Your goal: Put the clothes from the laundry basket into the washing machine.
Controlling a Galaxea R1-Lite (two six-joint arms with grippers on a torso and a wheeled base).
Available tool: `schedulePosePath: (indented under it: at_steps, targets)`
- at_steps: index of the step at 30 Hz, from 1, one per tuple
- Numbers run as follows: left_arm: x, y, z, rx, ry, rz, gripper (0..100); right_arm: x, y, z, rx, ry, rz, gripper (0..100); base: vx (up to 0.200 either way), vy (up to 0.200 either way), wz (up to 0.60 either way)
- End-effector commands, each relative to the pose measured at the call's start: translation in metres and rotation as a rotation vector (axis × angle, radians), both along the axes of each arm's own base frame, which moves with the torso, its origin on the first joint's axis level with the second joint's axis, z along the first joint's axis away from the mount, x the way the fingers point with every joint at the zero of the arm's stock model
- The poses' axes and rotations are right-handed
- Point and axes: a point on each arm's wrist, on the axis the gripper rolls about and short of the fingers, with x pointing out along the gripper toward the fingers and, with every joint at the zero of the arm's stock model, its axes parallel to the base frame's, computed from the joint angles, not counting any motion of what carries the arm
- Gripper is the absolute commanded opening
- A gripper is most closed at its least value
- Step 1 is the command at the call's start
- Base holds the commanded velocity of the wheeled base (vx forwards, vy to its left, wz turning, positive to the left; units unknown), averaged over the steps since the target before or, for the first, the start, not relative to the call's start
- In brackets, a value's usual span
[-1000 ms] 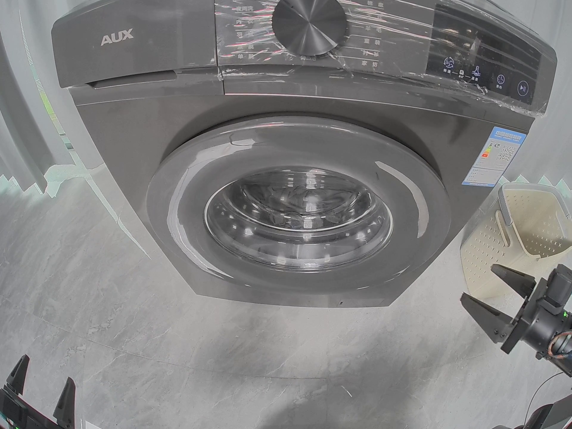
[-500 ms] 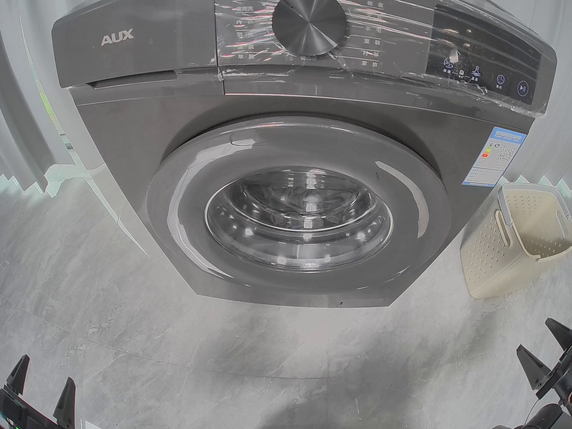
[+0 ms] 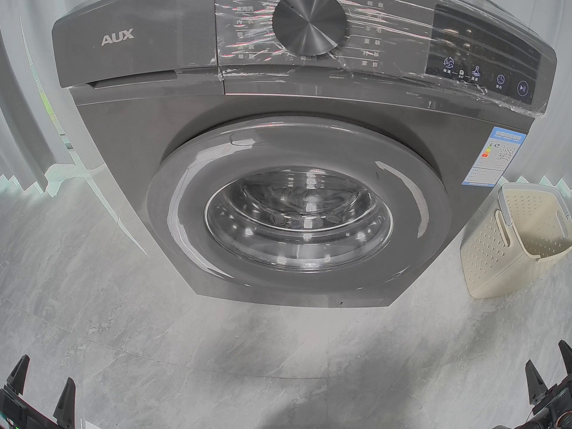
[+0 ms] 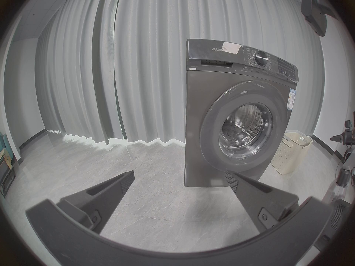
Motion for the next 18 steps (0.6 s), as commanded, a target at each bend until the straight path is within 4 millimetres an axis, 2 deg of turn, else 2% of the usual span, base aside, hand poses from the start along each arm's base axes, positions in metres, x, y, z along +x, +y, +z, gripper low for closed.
schedulePosePath:
  at_steps: [1, 18]
  targets:
    - [0.0003, 0.0, -0.0052, 0.0, 0.005, 0.0, 100, -0.0022, -0.0002, -0.0025, 0.002, -0.016, -0.018, 100, 0.0, 0.0, 0.0]
    - [0.0002, 0.0, -0.0051, -0.002, 0.001, 0.003, 100, -0.0021, 0.0003, -0.0029, -0.012, -0.019, 0.006, 100, 0.0, 0.0, 0.0]
